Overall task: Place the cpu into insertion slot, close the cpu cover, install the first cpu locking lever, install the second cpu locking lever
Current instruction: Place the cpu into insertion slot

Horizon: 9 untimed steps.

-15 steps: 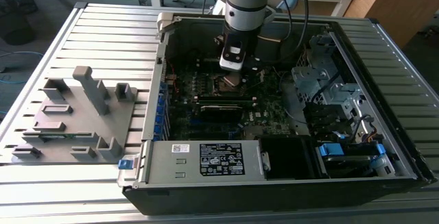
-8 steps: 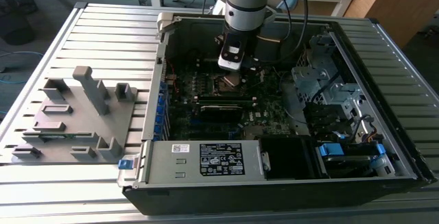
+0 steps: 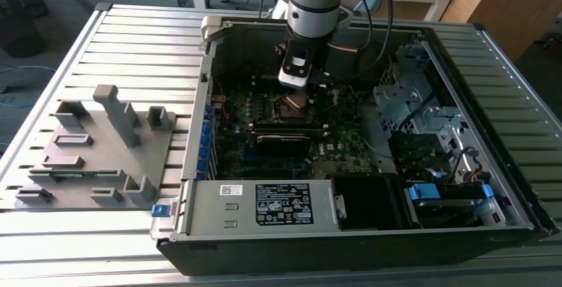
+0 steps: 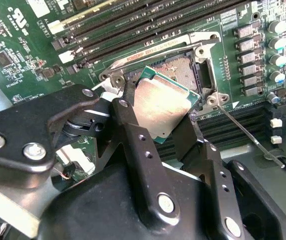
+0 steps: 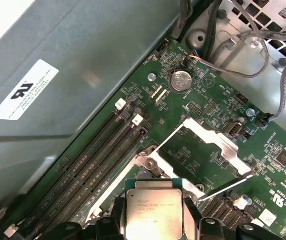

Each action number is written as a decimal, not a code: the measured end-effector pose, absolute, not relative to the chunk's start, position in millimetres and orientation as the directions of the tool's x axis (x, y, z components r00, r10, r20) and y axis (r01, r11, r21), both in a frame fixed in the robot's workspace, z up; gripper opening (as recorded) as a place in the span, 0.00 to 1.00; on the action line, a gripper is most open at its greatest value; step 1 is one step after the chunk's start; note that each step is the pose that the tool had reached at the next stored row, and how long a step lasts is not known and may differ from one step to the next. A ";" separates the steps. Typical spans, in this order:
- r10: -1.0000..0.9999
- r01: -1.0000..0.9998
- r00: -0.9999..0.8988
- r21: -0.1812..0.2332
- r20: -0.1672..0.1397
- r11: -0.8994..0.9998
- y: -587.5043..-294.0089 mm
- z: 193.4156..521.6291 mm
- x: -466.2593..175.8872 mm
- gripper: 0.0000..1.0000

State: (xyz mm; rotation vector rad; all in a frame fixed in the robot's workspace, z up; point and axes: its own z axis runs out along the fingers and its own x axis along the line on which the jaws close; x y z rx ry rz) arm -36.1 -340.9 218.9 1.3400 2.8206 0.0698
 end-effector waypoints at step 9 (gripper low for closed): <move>0.803 0.802 -0.596 0.048 0.003 0.595 -338.6 218.0 -37.2 0.54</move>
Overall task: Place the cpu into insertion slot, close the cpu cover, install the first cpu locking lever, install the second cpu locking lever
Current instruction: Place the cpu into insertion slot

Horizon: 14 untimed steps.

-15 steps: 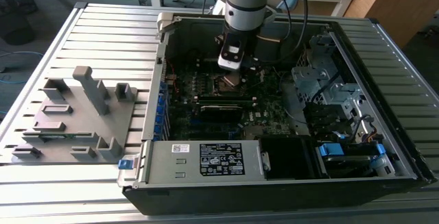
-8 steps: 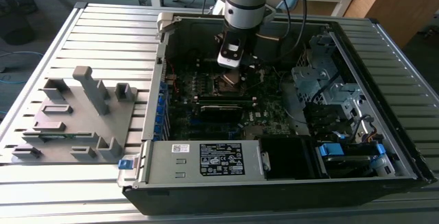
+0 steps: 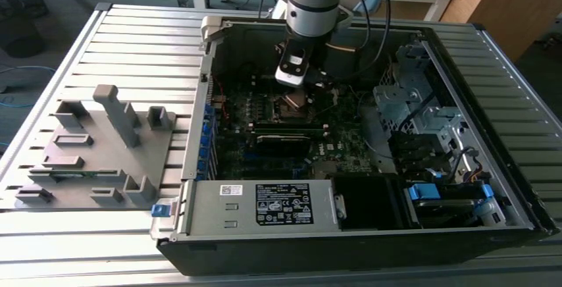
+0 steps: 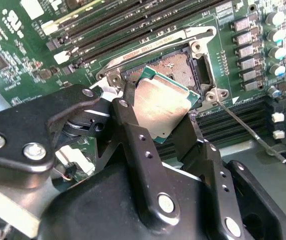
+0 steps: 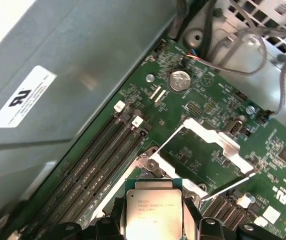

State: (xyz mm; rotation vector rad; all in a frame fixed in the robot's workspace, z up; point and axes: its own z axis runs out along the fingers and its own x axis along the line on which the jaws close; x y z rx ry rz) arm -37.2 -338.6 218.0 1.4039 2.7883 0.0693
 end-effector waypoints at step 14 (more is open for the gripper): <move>0.927 0.926 -0.374 0.048 0.003 0.373 -338.6 214.1 -37.2 0.54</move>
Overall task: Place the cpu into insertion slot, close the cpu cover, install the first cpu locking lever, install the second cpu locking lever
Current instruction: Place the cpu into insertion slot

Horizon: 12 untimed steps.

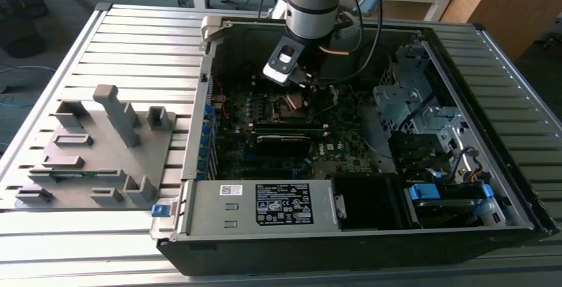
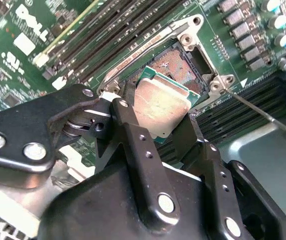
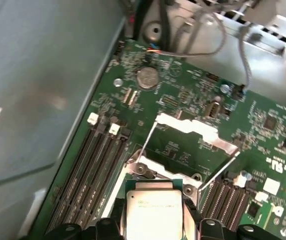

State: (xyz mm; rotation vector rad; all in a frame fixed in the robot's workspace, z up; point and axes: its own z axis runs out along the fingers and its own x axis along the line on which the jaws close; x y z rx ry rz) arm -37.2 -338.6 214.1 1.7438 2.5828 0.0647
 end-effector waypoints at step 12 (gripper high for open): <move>0.986 0.985 -0.165 0.048 0.003 0.165 -338.6 210.9 -37.2 0.54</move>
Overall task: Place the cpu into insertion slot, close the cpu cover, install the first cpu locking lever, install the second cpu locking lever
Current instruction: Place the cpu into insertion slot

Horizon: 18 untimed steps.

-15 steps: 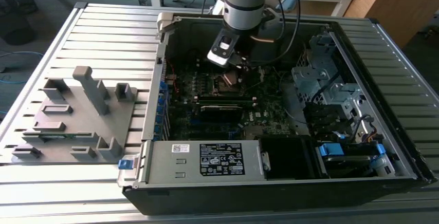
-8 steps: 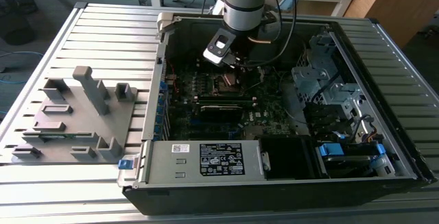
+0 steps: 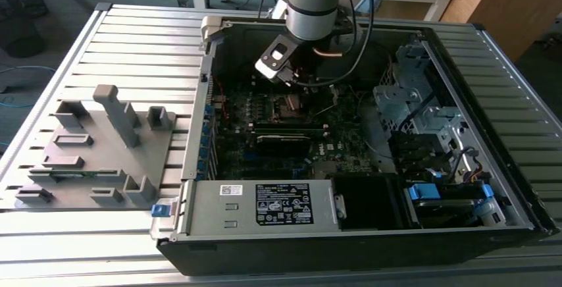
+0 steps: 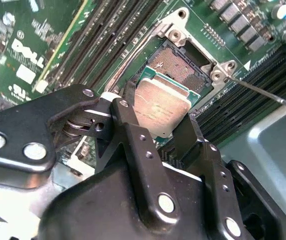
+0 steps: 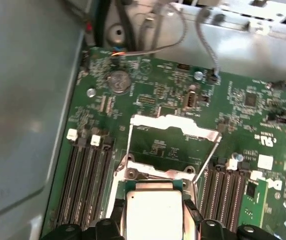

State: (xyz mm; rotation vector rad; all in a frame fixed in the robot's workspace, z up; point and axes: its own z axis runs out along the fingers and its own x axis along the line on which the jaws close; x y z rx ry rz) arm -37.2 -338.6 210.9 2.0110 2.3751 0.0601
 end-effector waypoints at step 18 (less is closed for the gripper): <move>1.000 0.998 -0.028 0.048 0.008 0.028 -337.1 207.8 -46.3 0.54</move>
